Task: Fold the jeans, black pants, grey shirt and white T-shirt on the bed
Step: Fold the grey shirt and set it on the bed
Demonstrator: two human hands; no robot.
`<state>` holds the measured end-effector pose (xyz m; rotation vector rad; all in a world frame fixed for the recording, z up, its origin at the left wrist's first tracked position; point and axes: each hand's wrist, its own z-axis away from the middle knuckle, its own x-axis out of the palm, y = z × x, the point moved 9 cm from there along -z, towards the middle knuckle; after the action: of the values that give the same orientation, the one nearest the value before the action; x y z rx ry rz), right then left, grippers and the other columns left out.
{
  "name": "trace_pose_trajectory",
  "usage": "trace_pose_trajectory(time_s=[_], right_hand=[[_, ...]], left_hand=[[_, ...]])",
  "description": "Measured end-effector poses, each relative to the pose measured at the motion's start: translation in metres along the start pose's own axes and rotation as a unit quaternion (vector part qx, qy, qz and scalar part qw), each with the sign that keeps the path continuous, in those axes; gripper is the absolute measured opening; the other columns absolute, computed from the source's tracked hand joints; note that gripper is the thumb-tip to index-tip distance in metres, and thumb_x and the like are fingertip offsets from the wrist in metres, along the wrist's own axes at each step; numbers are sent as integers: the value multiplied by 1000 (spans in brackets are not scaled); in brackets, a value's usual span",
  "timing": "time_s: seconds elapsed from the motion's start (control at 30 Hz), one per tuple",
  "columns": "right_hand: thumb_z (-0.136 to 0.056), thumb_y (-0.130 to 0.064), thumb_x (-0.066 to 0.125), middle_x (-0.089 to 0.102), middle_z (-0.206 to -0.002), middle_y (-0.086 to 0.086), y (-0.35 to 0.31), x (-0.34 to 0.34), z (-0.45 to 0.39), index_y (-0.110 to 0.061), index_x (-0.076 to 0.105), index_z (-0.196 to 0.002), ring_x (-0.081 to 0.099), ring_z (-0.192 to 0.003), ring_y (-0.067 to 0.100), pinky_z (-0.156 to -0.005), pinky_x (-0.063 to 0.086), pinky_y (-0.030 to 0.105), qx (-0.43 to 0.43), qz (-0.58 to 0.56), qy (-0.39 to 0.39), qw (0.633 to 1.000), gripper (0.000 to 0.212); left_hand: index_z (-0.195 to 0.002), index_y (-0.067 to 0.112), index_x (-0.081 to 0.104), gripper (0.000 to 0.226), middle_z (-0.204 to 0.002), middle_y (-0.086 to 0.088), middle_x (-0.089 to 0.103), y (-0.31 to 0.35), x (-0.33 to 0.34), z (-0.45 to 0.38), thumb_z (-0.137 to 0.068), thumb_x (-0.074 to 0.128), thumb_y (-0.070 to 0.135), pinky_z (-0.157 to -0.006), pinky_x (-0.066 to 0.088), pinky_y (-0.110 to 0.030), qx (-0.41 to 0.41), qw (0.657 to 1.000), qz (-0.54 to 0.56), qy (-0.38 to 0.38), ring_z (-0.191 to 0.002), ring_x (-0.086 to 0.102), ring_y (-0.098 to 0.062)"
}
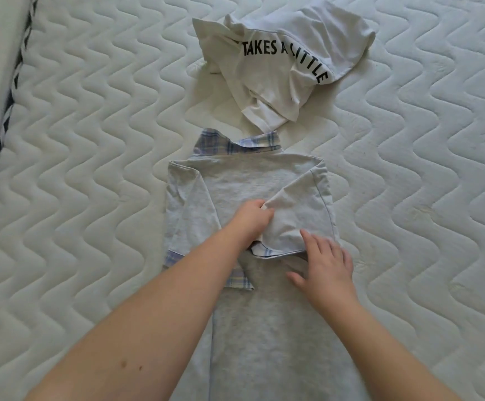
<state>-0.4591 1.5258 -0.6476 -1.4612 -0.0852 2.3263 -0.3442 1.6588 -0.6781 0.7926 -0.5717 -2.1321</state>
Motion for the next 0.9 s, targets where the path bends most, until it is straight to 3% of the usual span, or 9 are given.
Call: trace_pose_trajectory(time_s=[0.17, 0.33, 0.5, 0.63, 0.77, 0.9], right_hand=[[-87, -24, 61, 56, -115, -2, -6, -8, -3, -27, 46, -138, 51, -110, 22, -90, 40, 34, -23, -38, 8, 999, 54], [-89, -24, 61, 58, -102, -5, -17, -15, 4, -30, 61, -121, 57, -97, 17, -69, 38, 28, -51, -84, 24, 995, 32], [-92, -24, 58, 59, -97, -5, -18, -20, 9, -27, 68, -117, 57, -92, 15, -66, 41, 26, -62, -116, 48, 990, 27], [-94, -23, 57, 59, -92, -2, -19, -25, 13, -27, 70, -116, 57, -85, 16, -63, 45, 30, -70, -140, 58, 986, 26], [-90, -19, 63, 59, -84, -2, -23, -35, 16, -25, 74, -108, 57, -73, 17, -56, 37, 25, -69, -170, 94, 979, 22], [-85, -14, 68, 59, -81, -2, -26, -43, 15, -23, 74, -107, 57, -68, 16, -55, 35, 22, -62, -208, 123, 968, 25]], left_hand=[[-108, 10, 68, 27, -105, -11, 68, -2, -13, 2, -92, 47, 15, -86, 52, -37, -1, 1000, -27, 10, -96, 63, -26], [-86, 16, 64, 13, -78, 2, 61, -8, -25, -7, -87, 56, 26, -61, 42, -28, -2, 995, -92, 25, -73, 56, -17], [-111, 26, 61, 26, -91, 12, 60, 28, -25, -32, -91, 61, 44, -57, 41, -21, 69, 992, -83, 69, -78, 55, -2], [-124, 21, 58, 38, -102, 8, 59, 70, -2, -57, -93, 60, 43, -62, 42, -22, 122, 980, -141, 62, -86, 57, -11], [-117, 16, 66, 30, -109, 0, 66, 104, 22, -75, -93, 64, 34, -87, 49, -31, 158, 956, -241, 56, -103, 60, -19], [-112, 19, 69, 21, -110, -4, 69, 121, 30, -82, -93, 60, 20, -86, 44, -27, 171, 955, -232, 76, -104, 60, -22]])
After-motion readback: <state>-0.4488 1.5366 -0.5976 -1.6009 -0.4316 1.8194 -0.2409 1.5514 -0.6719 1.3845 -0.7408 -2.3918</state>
